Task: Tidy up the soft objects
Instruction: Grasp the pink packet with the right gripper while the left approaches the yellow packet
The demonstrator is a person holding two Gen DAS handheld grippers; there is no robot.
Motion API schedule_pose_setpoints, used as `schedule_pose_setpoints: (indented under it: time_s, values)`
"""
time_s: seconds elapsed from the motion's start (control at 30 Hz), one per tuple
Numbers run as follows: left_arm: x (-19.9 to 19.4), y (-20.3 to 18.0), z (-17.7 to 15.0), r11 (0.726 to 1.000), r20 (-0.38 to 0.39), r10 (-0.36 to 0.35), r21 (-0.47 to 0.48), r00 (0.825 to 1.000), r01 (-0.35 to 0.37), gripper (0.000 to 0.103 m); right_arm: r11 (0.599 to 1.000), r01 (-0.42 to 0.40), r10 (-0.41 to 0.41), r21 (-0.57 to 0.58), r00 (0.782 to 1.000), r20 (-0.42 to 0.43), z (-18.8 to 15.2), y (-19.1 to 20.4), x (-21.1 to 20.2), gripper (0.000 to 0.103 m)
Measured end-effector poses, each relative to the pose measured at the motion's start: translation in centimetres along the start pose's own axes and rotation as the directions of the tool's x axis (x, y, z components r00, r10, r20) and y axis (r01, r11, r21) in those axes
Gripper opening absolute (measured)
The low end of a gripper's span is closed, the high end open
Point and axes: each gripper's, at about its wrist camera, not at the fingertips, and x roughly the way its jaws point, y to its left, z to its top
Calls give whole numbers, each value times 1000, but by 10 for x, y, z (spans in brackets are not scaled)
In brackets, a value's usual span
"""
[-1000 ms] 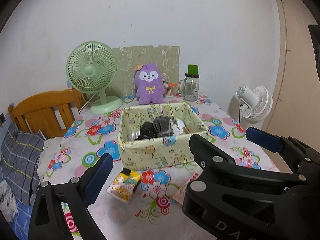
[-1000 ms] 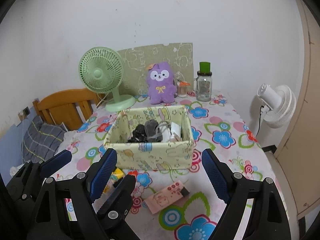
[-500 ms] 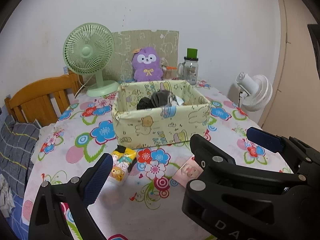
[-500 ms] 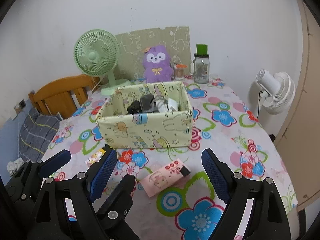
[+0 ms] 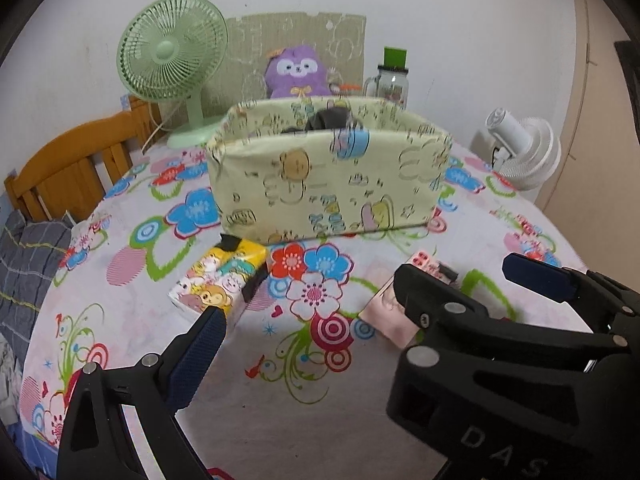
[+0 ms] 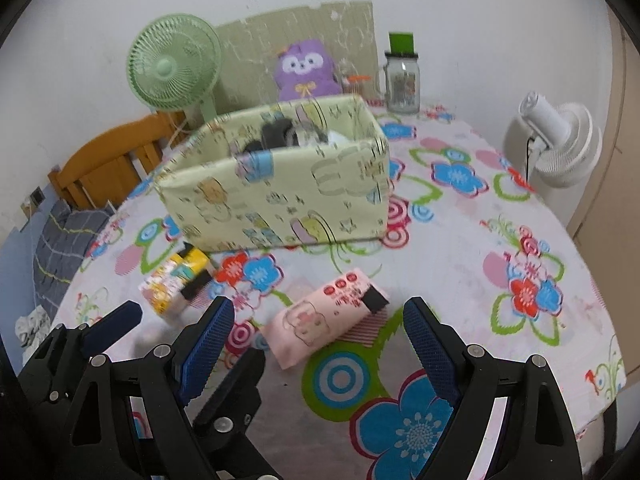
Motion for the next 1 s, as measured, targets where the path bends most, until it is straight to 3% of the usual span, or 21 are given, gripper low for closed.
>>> schedule_pose_setpoints:
  time_s: [0.2,0.43,0.6,0.73,1.0]
  values:
    - [15,-2,1,1000,-36,1,6,999,-1,99,1000,-1,3,22,998,-64,-1,-6,24,88]
    - [31,0,-1,1000,-99,29,-10,995,-30,98,1000,-30,29,-2,990,-137,-1,0,45,75]
    - [37,7,-1,999,-114,40,-24,993,-44,98,999,-12,6,-44,992,-128,2,6,53,68]
    - [40,11,-1,998,-120,50,-26,991,-53,98,996,15,-26,-93,993,-114,4,12,58,53]
    - [38,11,-1,998,-115,54,-20,992,-56,97,993,7,-18,-114,996,-89,3,17,56,43]
